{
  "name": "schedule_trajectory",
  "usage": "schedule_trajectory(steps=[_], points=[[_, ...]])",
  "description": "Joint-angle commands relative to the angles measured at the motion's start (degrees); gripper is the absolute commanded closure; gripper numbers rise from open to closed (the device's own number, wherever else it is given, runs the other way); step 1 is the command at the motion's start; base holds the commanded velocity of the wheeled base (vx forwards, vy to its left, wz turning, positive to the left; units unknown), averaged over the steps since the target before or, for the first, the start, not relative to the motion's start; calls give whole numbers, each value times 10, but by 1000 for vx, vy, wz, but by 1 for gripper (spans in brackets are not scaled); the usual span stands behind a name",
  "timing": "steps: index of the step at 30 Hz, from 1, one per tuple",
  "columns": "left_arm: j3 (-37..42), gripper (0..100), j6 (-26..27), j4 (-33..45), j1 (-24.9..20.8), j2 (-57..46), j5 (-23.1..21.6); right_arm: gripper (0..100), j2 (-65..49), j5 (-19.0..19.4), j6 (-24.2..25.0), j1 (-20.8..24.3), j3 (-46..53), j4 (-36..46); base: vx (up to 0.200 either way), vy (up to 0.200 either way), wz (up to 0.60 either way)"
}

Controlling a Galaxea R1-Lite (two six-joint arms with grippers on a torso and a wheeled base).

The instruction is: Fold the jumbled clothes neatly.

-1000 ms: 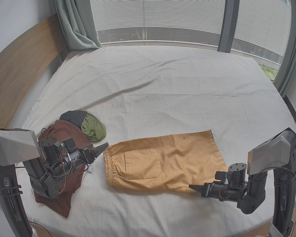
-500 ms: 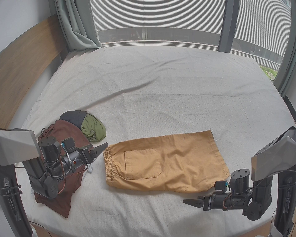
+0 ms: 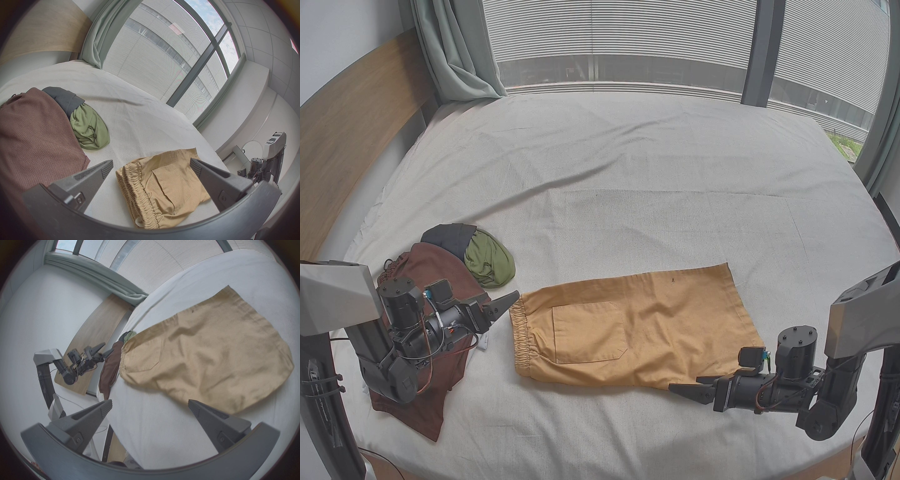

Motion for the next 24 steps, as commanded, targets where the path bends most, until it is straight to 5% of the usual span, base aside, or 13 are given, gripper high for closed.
schedule_trajectory(steps=[1, 24], points=[[0, 0, -1, 0, 0, 1, 0, 0, 27, 0, -1, -27, -28, -1, 0, 0, 0], [4, 0, -4, 0, -2, -2, -15, 0, 75, 18, 2, -76, -52, -2, 0, 0, 0]])
